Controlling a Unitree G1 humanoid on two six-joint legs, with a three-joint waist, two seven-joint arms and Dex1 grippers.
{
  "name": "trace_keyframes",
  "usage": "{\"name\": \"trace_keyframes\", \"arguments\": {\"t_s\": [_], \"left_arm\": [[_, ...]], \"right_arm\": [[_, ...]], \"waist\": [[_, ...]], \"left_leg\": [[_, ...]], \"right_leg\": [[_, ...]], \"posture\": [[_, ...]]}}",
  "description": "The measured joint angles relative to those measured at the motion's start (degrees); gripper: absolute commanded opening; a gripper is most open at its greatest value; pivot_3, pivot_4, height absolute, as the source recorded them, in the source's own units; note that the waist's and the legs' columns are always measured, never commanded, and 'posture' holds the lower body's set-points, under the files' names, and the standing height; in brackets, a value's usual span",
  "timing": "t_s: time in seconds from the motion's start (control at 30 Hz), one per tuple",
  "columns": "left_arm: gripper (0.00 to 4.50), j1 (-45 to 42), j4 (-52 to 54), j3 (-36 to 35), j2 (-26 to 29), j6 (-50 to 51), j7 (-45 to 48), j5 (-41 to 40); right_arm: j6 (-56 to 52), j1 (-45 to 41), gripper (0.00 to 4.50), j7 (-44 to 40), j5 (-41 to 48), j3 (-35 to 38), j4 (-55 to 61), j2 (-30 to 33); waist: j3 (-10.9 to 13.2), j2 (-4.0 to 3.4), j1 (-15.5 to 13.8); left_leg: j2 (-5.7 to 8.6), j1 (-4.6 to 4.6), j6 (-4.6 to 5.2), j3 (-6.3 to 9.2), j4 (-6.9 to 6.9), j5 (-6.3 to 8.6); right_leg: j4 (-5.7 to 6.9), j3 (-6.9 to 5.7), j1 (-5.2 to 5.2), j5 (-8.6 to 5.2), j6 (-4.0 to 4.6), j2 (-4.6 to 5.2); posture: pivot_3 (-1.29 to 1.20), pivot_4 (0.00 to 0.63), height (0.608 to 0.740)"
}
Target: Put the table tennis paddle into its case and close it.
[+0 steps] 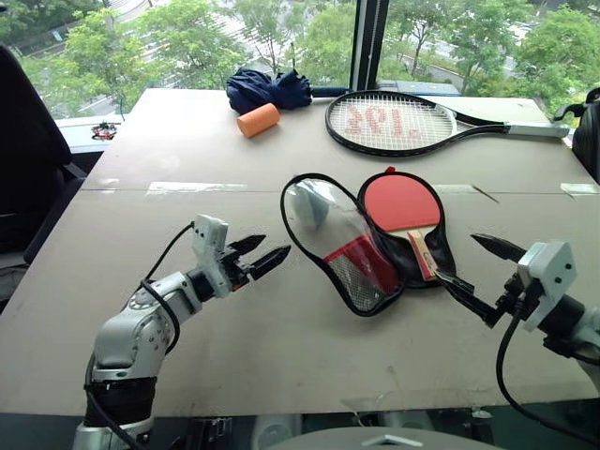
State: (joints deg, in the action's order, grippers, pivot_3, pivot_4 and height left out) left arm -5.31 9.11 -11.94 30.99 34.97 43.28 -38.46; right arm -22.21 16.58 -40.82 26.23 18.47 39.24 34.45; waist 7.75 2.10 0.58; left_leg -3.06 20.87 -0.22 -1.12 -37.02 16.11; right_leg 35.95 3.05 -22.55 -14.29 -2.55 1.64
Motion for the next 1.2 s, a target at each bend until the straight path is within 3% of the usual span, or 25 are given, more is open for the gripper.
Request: {"name": "trace_keyframes", "arguments": {"t_s": [0.07, 0.2, 0.3, 0.47, 0.63, 0.93, 1.07, 1.2], "left_arm": [[4.5, -0.2, -2.6, -0.9, 0.7, -1.8, 1.9, 0.2], [4.5, -0.2, -11.2, 1.2, 6.8, -12.4, 7.8, 9.4], [4.5, -3.1, -14.6, 4.7, 6.0, -17.9, 10.1, 13.8], [4.5, -12.0, -19.7, 14.9, -0.7, -25.5, 14.2, 19.9], [4.5, -20.2, -28.0, 20.7, -6.0, -30.3, 18.8, 22.8], [4.5, -33.5, -35.2, 20.2, -13.3, -29.6, 22.8, 20.8], [4.5, -41.7, -42.6, 21.1, -20.0, -32.2, 23.3, 21.7], [4.5, -54.6, -58.3, 21.5, -29.1, -39.2, 17.8, 26.5]], "right_arm": [[0.9, 0.5, 4.45, -0.1, -0.1, 0.0, 0.0, 0.0], [2.6, 1.9, 4.45, -0.6, -0.2, 0.3, -1.2, 0.0], [2.4, 2.2, 4.45, -0.9, 0.1, 0.6, -1.9, 0.6], [3.7, 2.3, 4.45, -3.9, 2.3, 2.0, -2.6, 1.3], [4.5, 3.5, 4.45, -8.1, 6.9, 5.9, -3.6, 2.8], [2.8, 13.6, 4.45, -15.0, 19.4, 20.8, -2.6, 4.6], [2.4, 14.9, 4.45, -13.5, 20.2, 22.1, -0.6, 4.4], [1.6, 12.6, 4.45, -10.0, 20.9, 20.9, 2.3, 4.4]], "waist": [[0.0, 0.02, -0.1], [0.0, 0.0, 0.0], [0.0, -0.05, -0.9], [0.0, 0.0, -1.5], [0.0, -0.01, -1.2], [0.0, -0.01, -1.4], [0.0, 0.01, -1.4], [0.0, 0.1, -1.4]], "left_leg": [[0.0, 0.0, 0.0, 0.0, -0.03, 0.0], [0.0, -0.01, 0.0, -0.03, -0.02, 0.0], [0.07, 0.05, 0.0, -0.04, -0.1, 0.0], [0.23, 0.13, 0.03, -0.01, -0.22, 0.02], [0.23, 0.12, 0.08, 0.07, -0.22, 0.04], [0.25, 0.18, 0.09, 0.21, -0.34, 0.05], [0.33, 0.21, 0.1, 0.26, -0.42, 0.05], [0.54, 0.4, 0.11, 0.53, -0.47, 0.05]], "right_leg": [[0.0, -0.01, 0.01, 0.0, 0.0, 0.01], [0.0, 0.0, 0.0, 0.0, 0.0, 0.02], [-0.01, -0.02, 0.0, 0.0, 0.0, 0.12], [-0.03, 0.04, 0.09, 0.02, 0.0, 0.16], [-0.02, 0.04, 0.1, 0.06, -0.09, 0.07], [-0.05, 0.01, 0.21, 0.07, -0.14, 0.05], [-0.05, 0.02, 0.23, 0.07, -0.19, 0.04], [-0.15, 0.05, 0.23, 0.08, -0.19, 0.04]], "posture": [[0.0, 0.15, 0.74], [0.0, 0.15, 0.74], [0.0, 0.15, 0.74], [0.0, 0.15, 0.74], [0.0, 0.15, 0.74], [0.0, 0.15, 0.74], [0.0, 0.15, 0.74], [0.0, 0.15, 0.74]]}}
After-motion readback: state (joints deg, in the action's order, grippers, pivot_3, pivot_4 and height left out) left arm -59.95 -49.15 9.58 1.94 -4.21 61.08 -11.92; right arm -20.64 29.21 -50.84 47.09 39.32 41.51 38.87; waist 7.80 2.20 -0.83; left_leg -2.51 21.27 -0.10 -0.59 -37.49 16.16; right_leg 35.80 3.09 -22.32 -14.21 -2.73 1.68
